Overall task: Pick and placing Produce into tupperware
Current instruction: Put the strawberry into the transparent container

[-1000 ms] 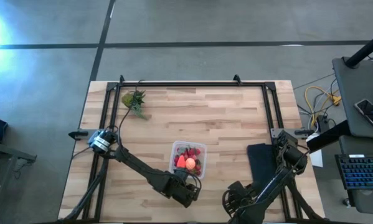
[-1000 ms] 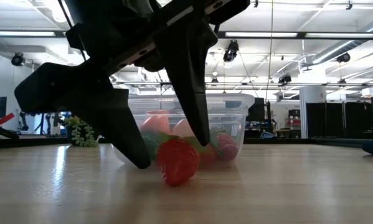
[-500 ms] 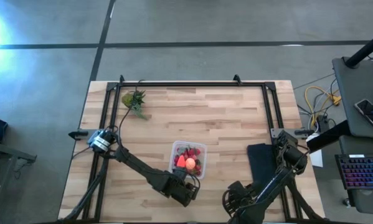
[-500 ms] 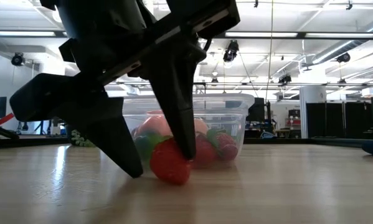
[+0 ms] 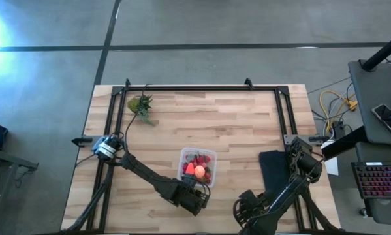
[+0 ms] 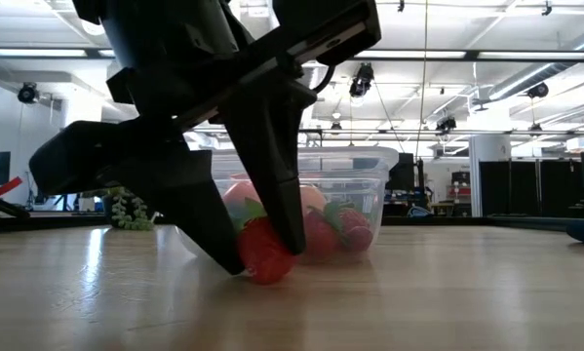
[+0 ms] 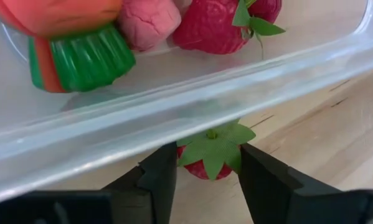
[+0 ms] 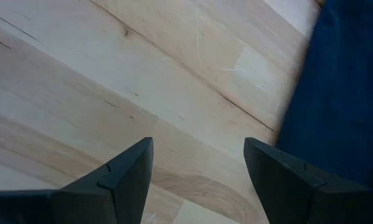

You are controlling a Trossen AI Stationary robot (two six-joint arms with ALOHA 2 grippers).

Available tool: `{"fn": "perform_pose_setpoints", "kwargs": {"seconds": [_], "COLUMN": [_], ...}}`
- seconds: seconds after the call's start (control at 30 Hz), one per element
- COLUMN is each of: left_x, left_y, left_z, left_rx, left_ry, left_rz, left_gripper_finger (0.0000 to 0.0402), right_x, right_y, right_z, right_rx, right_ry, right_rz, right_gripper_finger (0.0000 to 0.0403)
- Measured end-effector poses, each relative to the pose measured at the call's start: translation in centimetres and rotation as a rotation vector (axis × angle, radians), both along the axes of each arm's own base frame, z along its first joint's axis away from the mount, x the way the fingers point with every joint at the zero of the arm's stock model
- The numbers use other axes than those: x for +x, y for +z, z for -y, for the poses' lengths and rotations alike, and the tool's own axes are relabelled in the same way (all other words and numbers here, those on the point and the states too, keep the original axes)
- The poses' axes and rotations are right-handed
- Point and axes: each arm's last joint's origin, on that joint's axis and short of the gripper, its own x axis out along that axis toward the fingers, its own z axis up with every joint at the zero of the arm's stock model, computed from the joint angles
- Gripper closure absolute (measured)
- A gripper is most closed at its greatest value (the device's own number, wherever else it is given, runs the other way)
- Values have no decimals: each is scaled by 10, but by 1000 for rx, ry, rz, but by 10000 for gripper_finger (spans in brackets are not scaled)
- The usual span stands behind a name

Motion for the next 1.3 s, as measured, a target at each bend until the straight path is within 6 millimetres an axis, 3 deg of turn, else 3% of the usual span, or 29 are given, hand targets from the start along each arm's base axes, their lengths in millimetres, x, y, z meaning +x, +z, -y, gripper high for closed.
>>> {"fn": "perform_pose_setpoints", "kwargs": {"seconds": [0.4, 0.73, 0.9, 1.03, 1.17, 1.3], "left_x": [2, 9, 13, 20, 20, 13], "left_y": [1, 22, 39, 75, 110, 116], "left_z": [-3, 2, 12, 14, -12, -51], "left_rx": [17, 18, -9, 62, 266, 450], "left_ry": [-13, -34, -56, -124, -106, -136], "left_rz": [-1, 69, 119, 229, 177, -49], "left_gripper_finger": [263, 263, 263, 263, 263, 263], "right_x": [0, 0, 0, 0, 0, 0], "right_y": [0, 0, 0, 0, 0, 0], "right_z": [0, 0, 0, 0, 0, 0], "right_rx": [0, 1, 3, 3, 4, 5], "right_ry": [0, 9, 14, 24, 36, 39], "right_rz": [0, -5, -11, -16, -22, -28], "right_gripper_finger": [158, 158, 158, 158, 158, 158]}}
